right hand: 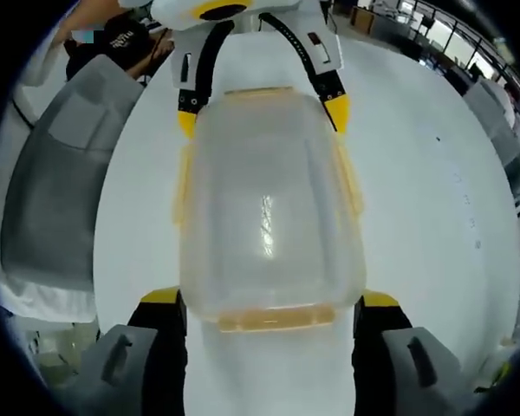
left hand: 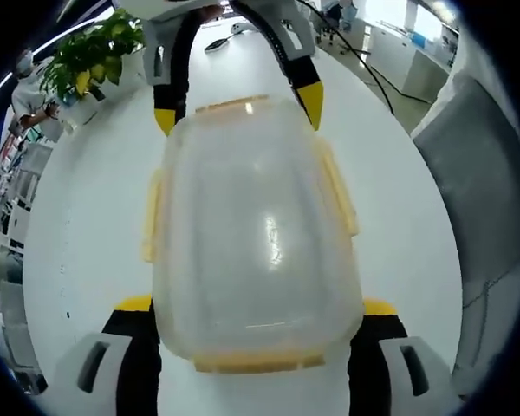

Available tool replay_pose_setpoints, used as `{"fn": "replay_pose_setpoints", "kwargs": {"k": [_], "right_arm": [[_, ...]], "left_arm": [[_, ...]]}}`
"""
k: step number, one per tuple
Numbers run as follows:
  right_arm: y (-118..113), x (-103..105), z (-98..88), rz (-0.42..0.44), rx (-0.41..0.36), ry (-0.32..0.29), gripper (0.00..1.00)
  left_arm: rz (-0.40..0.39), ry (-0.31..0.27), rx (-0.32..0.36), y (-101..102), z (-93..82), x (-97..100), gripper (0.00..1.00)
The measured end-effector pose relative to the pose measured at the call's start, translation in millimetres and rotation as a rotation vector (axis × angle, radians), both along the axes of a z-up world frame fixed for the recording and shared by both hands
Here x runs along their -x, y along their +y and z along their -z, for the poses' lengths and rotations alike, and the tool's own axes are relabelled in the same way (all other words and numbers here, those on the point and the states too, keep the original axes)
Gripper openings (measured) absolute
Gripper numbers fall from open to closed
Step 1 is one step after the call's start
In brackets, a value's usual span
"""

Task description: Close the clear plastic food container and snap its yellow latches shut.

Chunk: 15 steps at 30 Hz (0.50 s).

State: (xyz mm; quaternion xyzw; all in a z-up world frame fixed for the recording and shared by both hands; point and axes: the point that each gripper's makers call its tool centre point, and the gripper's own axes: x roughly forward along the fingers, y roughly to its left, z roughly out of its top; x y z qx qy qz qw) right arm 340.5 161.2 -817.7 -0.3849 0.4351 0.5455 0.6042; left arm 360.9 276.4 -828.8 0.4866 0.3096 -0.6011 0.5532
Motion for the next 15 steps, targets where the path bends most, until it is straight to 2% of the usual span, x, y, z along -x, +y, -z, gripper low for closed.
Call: {"fn": "replay_pose_setpoints", "kwargs": {"k": [3, 5, 6, 8, 10, 13, 15], "right_arm": [[-2, 1, 0.4, 0.018, 0.008, 0.009, 0.73], [-7, 6, 1.4, 0.070, 0.026, 0.055, 0.66], [-8, 5, 1.3, 0.067, 0.019, 0.056, 0.63], [-5, 1, -1.8, 0.027, -0.002, 0.009, 0.63], [-8, -6, -5.3, -0.008, 0.024, -0.052, 0.63], [-2, -10, -11.0, 0.021, -0.007, -0.046, 0.66], [4, -11, -17.6, 0.020, -0.052, -0.028, 0.72]], "left_arm": [[-0.021, 0.012, -0.001, 1, 0.1, 2.5, 0.88], [-0.025, 0.014, -0.007, 3, 0.3, 3.3, 0.87], [-0.030, 0.014, -0.015, 6, 0.4, 3.1, 0.86], [-0.018, 0.010, -0.015, 8, 0.3, 2.3, 0.84], [-0.017, 0.008, -0.015, 7, -0.2, 1.2, 0.82], [-0.021, -0.009, -0.025, 10, -1.2, -2.1, 0.75], [-0.057, 0.022, -0.018, 11, -3.4, 0.5, 0.74]]}}
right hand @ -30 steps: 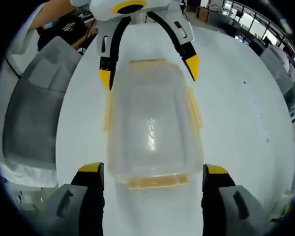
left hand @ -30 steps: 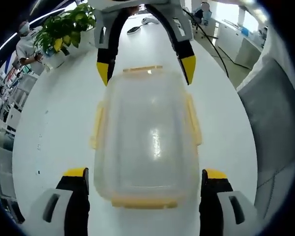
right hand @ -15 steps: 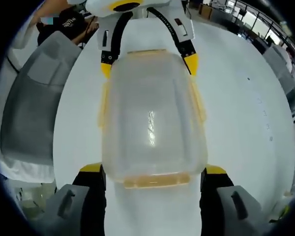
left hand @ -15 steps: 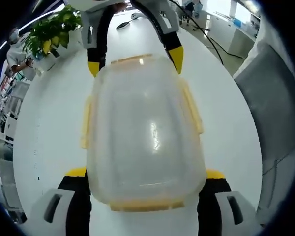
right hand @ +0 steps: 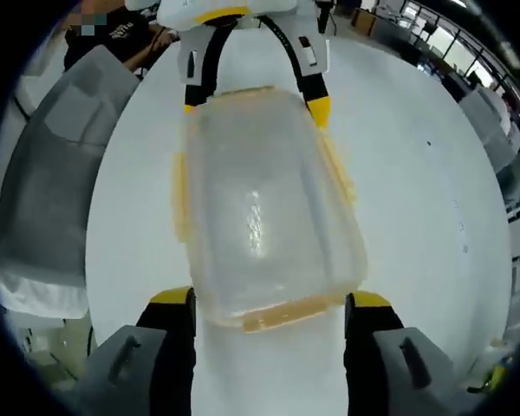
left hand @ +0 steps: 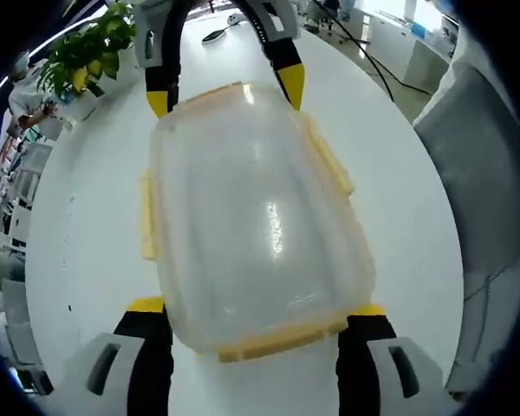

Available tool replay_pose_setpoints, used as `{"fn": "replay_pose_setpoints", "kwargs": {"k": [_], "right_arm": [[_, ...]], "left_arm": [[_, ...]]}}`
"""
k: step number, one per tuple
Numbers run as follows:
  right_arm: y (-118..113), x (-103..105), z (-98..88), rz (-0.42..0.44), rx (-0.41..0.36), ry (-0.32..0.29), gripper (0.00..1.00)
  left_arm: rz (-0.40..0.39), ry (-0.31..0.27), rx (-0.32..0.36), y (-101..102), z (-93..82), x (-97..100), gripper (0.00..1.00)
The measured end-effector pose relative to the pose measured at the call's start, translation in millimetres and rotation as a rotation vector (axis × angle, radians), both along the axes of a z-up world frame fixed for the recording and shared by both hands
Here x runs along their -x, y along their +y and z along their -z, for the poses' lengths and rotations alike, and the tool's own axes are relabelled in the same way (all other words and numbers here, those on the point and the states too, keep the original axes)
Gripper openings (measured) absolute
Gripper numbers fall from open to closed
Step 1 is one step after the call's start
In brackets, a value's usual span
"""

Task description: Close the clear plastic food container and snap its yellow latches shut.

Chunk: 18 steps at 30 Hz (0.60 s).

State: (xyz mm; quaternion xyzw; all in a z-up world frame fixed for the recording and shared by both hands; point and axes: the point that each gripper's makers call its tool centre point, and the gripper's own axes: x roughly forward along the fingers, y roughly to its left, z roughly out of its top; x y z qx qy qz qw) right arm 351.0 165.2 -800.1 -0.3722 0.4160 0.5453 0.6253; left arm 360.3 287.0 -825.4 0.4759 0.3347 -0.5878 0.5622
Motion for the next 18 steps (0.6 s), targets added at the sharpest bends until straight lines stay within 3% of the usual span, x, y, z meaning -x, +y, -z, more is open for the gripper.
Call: {"fn": "replay_pose_setpoints", "kwargs": {"k": [4, 9, 18], "right_arm": [[4, -4, -2.1, -0.024, -0.004, -0.022, 0.74], [8, -7, 2.2, -0.053, 0.011, -0.040, 0.73], [8, -8, 2.3, -0.052, 0.001, -0.044, 0.73]], "left_arm": [[-0.078, 0.058, 0.057, -4, -9.9, 5.8, 0.78], [-0.072, 0.050, 0.084, -10, -18.0, 6.5, 0.79], [-0.079, 0.057, 0.091, -16, -16.8, 9.9, 0.77]]}}
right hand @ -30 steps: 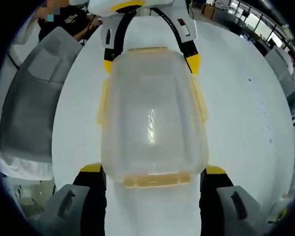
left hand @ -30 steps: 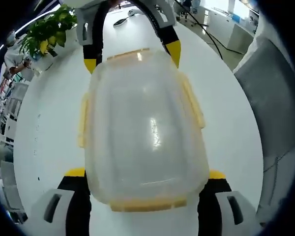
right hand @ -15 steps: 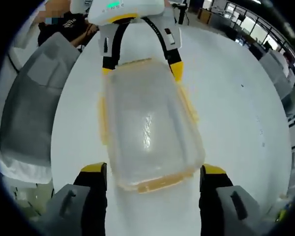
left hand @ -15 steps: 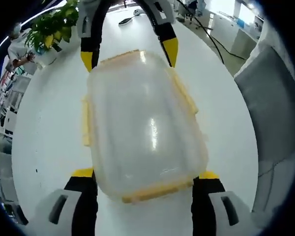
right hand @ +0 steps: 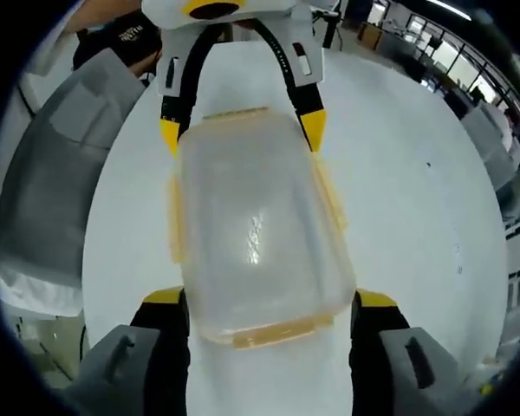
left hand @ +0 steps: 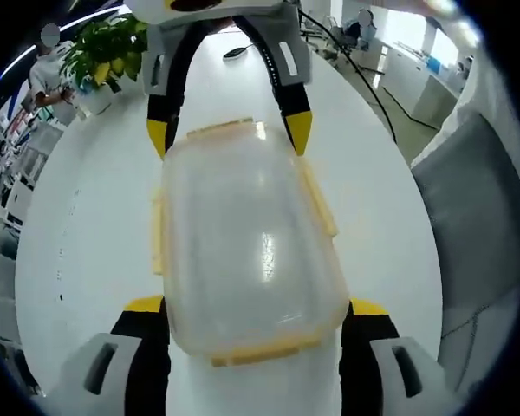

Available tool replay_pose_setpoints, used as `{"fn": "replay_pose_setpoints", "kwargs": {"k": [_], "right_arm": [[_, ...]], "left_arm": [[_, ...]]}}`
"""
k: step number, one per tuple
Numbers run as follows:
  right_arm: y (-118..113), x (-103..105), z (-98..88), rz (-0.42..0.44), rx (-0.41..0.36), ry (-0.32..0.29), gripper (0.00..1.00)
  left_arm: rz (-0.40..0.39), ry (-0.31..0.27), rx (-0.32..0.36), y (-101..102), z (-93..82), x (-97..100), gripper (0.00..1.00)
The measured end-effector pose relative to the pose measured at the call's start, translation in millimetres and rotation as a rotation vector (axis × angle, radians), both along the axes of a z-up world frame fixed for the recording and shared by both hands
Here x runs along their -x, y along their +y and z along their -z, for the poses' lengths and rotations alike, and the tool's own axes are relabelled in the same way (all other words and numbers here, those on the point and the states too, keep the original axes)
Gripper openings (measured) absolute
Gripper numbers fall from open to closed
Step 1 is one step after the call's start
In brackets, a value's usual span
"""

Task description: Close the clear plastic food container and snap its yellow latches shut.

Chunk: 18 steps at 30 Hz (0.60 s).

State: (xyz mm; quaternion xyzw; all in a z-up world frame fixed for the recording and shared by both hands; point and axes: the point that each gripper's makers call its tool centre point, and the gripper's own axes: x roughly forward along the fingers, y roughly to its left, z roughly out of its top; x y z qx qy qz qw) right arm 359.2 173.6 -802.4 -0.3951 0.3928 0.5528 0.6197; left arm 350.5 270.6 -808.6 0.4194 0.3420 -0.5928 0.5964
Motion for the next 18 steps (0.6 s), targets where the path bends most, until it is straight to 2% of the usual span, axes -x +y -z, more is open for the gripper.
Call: {"fn": "replay_pose_setpoints", "kwargs": {"k": [11, 18], "right_arm": [[5, 1, 0.5, 0.013, 0.001, -0.001, 0.72], [19, 2, 0.6, 0.029, -0.018, -0.005, 0.73]], "left_arm": [[0.012, 0.000, -0.007, 4, -0.5, 0.5, 0.77], [0.017, 0.001, -0.022, 18, -0.3, 1.0, 0.77]]}}
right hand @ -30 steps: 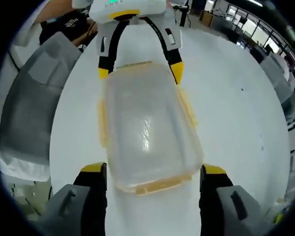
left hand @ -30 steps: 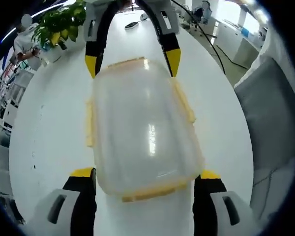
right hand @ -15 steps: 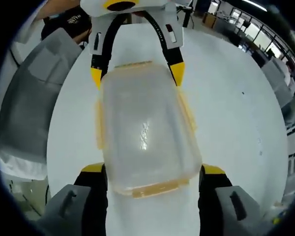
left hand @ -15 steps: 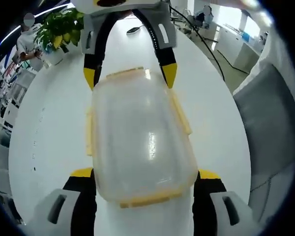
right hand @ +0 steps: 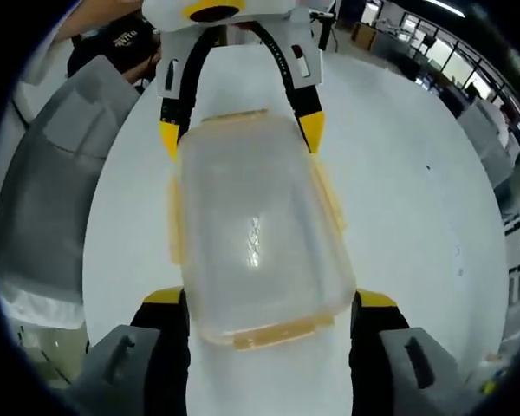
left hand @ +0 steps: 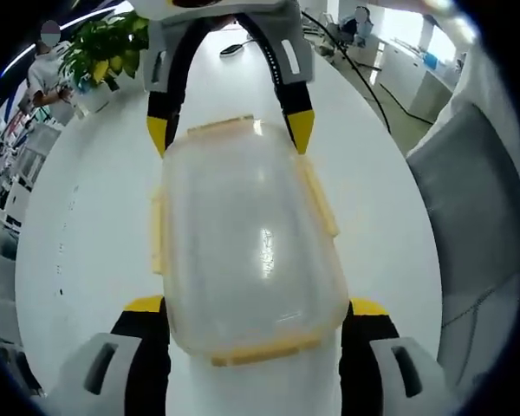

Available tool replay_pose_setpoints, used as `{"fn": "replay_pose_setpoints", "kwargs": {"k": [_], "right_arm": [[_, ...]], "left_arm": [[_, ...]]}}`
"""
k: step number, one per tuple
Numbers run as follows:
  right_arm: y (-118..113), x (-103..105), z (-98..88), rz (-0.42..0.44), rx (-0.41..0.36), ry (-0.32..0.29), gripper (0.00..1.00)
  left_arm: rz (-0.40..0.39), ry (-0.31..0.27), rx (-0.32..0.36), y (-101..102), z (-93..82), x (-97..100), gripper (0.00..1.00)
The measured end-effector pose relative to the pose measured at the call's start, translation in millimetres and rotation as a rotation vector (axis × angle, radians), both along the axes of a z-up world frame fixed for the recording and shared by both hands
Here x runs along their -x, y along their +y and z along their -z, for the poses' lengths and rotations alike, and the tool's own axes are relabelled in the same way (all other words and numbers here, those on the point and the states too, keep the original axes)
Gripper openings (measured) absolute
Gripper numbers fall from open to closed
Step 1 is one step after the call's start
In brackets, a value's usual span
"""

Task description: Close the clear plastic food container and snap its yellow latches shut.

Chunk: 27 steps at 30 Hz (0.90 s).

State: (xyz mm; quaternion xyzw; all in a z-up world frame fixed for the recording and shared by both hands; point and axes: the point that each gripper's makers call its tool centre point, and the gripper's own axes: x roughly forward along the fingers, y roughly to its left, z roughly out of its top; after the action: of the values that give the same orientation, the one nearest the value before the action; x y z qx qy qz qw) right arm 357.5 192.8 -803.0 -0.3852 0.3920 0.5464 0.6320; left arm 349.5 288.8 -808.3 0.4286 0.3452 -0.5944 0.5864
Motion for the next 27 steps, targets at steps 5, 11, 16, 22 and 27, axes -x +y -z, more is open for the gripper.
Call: {"fn": "replay_pose_setpoints", "kwargs": {"k": [5, 11, 16, 22, 27], "right_arm": [[14, 2, 0.0, 0.000, -0.006, 0.000, 0.73], [34, 6, 0.1, 0.011, -0.012, -0.001, 0.73], [49, 9, 0.4, 0.019, -0.014, -0.002, 0.73], [60, 15, 0.7, 0.045, -0.011, -0.002, 0.73], [67, 19, 1.2, 0.074, -0.020, -0.005, 0.73]], "left_arm": [[-0.001, -0.003, -0.009, 14, -0.1, 2.8, 0.77], [0.007, -0.008, -0.017, 34, -0.5, 8.4, 0.77], [0.016, -0.016, -0.012, 48, -0.5, 10.3, 0.77], [0.042, -0.030, -0.008, 60, -0.6, 13.6, 0.77], [0.063, -0.045, -0.005, 68, 0.0, 16.0, 0.77]]}}
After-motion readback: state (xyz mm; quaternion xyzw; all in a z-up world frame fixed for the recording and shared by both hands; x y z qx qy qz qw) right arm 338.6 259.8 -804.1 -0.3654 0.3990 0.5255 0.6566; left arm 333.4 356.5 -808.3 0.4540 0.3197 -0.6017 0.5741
